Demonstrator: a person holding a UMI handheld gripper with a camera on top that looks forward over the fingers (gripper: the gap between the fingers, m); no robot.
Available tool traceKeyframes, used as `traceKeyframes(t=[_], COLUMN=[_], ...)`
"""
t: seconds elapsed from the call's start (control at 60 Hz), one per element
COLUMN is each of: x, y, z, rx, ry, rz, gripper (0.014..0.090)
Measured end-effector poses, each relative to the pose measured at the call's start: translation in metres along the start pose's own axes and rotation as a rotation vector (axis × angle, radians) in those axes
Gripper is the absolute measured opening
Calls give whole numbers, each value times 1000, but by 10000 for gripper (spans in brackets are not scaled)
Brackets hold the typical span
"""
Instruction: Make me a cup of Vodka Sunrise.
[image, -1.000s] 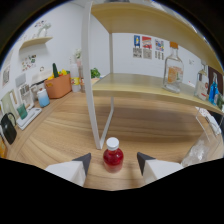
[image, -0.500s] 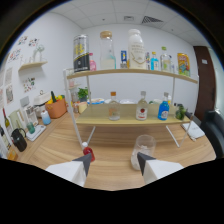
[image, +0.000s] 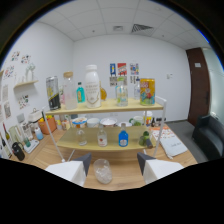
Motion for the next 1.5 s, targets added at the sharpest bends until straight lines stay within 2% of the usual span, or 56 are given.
traceKeyframes(t=[0.233,0.433,0.617,0.75,0.833,0.883,1.183,1.367,1.5], x=[73,109,118,122,123,120,121,112,96], y=[-107,-148,-160,-167,-172,-175,-180,-201,-176], z=[30,81,126,142,148,149,143,94,57], rx=[138,168,144,138,153,162,168,239,236], ry=[29,51,22,24,35,23,46,30,6], rz=[-36,-44,-16,-17,-37,-41,-41,-35,-14], gripper=[855,855,846,728,614,535,506,504,503])
